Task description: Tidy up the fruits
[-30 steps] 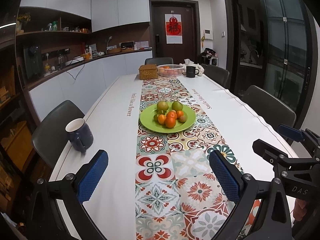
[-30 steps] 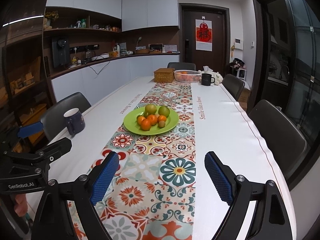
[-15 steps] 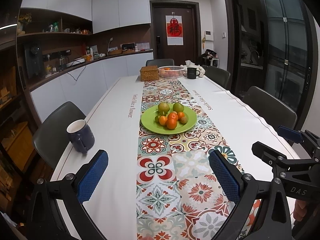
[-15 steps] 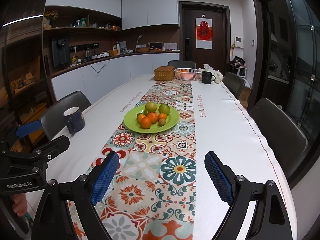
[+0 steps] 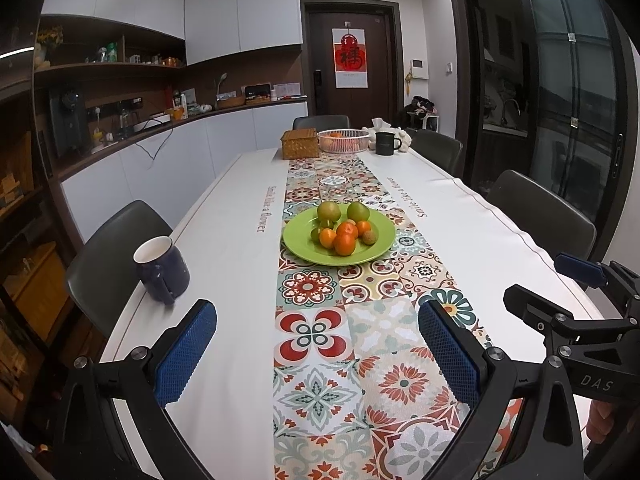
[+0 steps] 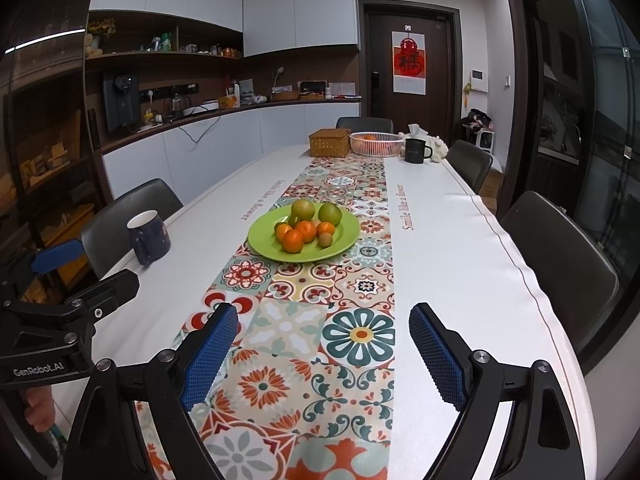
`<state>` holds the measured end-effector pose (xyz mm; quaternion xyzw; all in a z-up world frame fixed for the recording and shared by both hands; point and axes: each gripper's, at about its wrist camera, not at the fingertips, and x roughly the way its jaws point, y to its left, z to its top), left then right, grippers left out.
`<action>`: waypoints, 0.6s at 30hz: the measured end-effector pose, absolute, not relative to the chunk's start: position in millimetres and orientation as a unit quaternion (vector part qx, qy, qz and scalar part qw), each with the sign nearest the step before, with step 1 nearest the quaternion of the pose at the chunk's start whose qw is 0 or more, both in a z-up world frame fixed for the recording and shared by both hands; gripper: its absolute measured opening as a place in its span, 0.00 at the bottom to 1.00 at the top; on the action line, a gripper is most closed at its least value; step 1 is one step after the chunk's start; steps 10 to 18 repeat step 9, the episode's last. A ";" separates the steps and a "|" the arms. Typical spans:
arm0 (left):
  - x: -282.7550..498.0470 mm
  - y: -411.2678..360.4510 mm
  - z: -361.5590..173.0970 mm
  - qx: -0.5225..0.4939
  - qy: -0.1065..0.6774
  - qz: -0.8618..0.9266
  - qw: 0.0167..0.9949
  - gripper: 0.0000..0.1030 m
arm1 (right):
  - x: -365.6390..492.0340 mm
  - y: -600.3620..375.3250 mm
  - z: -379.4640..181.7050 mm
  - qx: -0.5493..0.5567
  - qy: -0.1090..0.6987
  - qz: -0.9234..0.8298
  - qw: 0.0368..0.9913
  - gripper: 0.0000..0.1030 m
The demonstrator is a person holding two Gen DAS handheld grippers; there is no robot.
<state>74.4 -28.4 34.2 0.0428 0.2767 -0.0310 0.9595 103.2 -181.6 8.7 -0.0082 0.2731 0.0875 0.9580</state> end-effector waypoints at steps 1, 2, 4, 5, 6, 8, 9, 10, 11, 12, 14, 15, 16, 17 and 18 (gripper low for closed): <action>74.5 -28.0 33.8 0.042 0.277 -0.030 0.959 1.00 | 103.3 -181.4 8.1 -0.008 0.274 0.087 0.958 0.85; 74.9 -27.8 33.4 0.042 0.278 -0.030 0.959 1.00 | 103.6 -181.1 8.0 -0.008 0.275 0.087 0.958 0.85; 75.3 -27.5 32.8 0.041 0.278 -0.030 0.959 1.00 | 103.9 -180.9 7.4 -0.008 0.276 0.087 0.957 0.85; 75.5 -27.5 32.5 0.041 0.278 -0.029 0.959 1.00 | 104.6 -181.3 7.6 -0.008 0.276 0.087 0.957 0.85; 75.9 -27.4 32.3 0.041 0.279 -0.030 0.959 1.00 | 105.1 -181.2 7.4 -0.008 0.277 0.088 0.957 0.85; 76.8 -26.9 31.2 0.039 0.280 -0.029 0.959 1.00 | 106.2 -181.0 6.8 -0.008 0.279 0.088 0.956 0.85; 76.8 -26.5 31.3 0.039 0.281 -0.029 0.958 1.00 | 106.9 -181.0 6.0 -0.007 0.280 0.088 0.956 0.85; 76.8 -26.5 31.3 0.039 0.281 -0.029 0.958 1.00 | 106.9 -181.0 6.0 -0.007 0.280 0.088 0.956 0.85; 76.8 -26.5 31.3 0.039 0.281 -0.029 0.958 1.00 | 106.9 -181.0 6.0 -0.007 0.280 0.088 0.956 0.85; 76.8 -26.5 31.3 0.039 0.281 -0.029 0.958 1.00 | 106.9 -181.0 6.0 -0.007 0.280 0.088 0.956 0.85; 76.8 -26.5 31.3 0.039 0.281 -0.029 0.958 1.00 | 106.9 -181.0 6.0 -0.007 0.280 0.088 0.956 0.85; 76.8 -26.5 31.3 0.039 0.281 -0.029 0.958 1.00 | 106.9 -181.0 6.0 -0.007 0.280 0.088 0.956 0.85; 76.8 -26.5 31.3 0.039 0.281 -0.029 0.958 1.00 | 106.9 -181.0 6.0 -0.007 0.280 0.088 0.956 0.85; 76.8 -26.5 31.3 0.039 0.281 -0.029 0.958 1.00 | 106.9 -181.0 6.0 -0.007 0.280 0.088 0.956 0.85; 76.8 -26.5 31.3 0.039 0.281 -0.029 0.958 1.00 | 106.9 -181.0 6.0 -0.007 0.280 0.088 0.956 0.85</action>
